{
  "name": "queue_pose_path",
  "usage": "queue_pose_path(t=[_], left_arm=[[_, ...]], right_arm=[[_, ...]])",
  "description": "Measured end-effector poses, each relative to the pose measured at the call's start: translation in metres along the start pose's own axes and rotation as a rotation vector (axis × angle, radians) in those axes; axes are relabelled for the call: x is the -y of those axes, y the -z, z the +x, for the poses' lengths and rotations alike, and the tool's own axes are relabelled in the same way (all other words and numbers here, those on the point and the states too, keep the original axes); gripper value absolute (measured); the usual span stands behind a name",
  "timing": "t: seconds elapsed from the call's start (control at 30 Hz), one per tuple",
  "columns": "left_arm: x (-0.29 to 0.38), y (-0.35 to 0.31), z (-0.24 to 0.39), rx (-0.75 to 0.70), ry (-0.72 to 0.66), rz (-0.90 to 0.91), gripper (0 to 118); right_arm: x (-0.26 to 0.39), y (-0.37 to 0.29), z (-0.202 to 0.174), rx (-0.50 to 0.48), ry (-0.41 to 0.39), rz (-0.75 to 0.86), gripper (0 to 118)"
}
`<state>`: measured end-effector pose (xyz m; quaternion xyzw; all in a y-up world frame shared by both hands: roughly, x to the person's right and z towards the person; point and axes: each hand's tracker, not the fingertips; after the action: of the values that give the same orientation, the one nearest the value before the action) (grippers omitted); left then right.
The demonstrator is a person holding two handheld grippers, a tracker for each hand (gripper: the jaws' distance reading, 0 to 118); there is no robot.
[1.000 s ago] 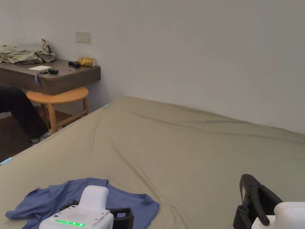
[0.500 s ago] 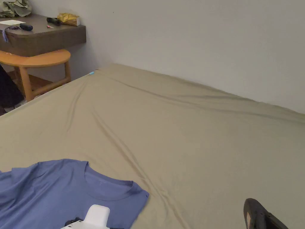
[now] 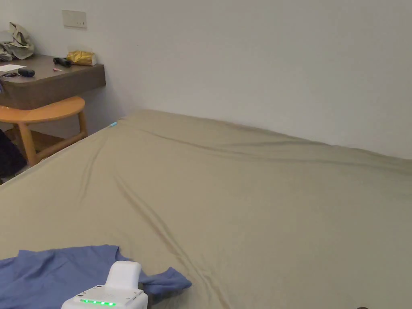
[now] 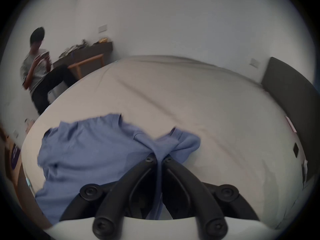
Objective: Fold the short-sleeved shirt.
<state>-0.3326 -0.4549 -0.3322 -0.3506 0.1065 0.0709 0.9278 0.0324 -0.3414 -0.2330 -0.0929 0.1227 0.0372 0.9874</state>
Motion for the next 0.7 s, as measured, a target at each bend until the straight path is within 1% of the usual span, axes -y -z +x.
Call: queue_pose_path(t=[0.1,0.23,0.3,0.4,0.53,0.7], left_arm=[[-0.019,-0.014,0.059,0.044,0.115,0.045,2],[-0.027,-0.024,0.142,0.199,0.160,0.040,2],[-0.021,-0.033,0.194,0.263,0.226,0.045,2],[-0.004,-0.056,0.278,0.401,0.324,0.040,2],[0.029,-0.091,0.375,0.571,0.440,0.016,2],[0.076,-0.141,0.459,0.768,0.502,-0.040,2]], right_arm=[[-0.007,-0.023,0.024,0.037,0.007,0.029,2],[-0.015,-0.058,0.059,0.100,0.016,0.074,2],[-0.017,-0.075,0.078,0.156,0.018,0.091,2],[-0.020,-0.102,0.110,0.229,0.042,0.102,2],[-0.021,-0.138,0.145,0.335,0.070,0.123,2],[-0.022,-0.181,0.181,0.439,0.122,0.139,2]])
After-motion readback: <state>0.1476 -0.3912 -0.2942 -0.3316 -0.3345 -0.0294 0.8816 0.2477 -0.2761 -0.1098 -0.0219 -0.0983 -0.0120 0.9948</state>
